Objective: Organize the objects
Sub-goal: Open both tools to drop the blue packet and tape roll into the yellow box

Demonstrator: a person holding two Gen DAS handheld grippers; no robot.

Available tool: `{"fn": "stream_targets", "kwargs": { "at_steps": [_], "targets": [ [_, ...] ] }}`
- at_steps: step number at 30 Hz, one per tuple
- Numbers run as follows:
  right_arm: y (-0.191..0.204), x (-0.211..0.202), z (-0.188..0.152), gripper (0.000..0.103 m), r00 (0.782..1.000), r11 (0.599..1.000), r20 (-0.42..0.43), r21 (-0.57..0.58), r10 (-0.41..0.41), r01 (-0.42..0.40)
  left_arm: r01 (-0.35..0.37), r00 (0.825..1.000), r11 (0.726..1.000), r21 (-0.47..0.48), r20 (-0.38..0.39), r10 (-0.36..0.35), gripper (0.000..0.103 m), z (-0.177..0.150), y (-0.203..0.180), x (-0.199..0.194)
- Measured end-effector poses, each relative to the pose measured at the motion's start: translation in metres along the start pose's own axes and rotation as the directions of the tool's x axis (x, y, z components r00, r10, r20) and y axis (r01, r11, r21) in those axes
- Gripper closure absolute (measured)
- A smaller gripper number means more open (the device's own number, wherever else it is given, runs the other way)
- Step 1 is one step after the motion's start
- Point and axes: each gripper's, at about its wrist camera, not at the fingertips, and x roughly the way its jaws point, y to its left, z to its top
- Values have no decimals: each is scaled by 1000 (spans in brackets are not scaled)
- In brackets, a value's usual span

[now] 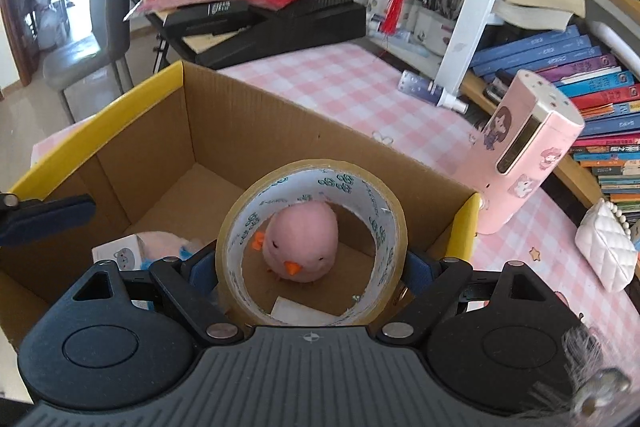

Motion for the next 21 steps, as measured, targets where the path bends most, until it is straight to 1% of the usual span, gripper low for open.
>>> {"fn": "stream_targets", "kwargs": {
  "at_steps": [2, 4, 6, 9, 12, 15, 16, 21],
  "targets": [
    [1, 2, 1, 15, 1000, 1000, -3, -12, -6, 6, 1, 1000, 1000, -6, 1, -1, 18, 0, 1, -1],
    [1, 2, 1, 15, 1000, 1000, -2, -16, -8, 8, 0, 1000, 1000, -14, 7, 0, 17, -1, 2, -3],
    [1, -1, 1, 14, 1000, 1000, 21, -21, -10, 11, 1, 1000, 1000, -25, 13, -1, 16, -1, 4, -5],
    [1, -9, 0, 9, 998, 999, 46, -26, -30, 31, 3, 1000, 999, -39, 24, -2, 13, -1, 6, -8],
    [-1, -21, -1, 9, 996, 999, 79, -2, -41, 41, 9, 999, 999, -51, 41, -7, 13, 0, 9, -14],
    [-4, -41, -5, 8, 989, 997, 134, 38, -65, 61, 17, 998, 998, -64, 69, -13, 10, 0, 13, -23],
    [-5, -48, -7, 8, 985, 996, 154, 54, -76, 68, 17, 997, 997, -70, 78, -12, 8, 0, 14, -27],
    [-12, -83, -19, 8, 962, 983, 233, 144, -144, 112, 16, 993, 993, -116, 116, -2, 7, -3, 25, -44]
  ]
}}
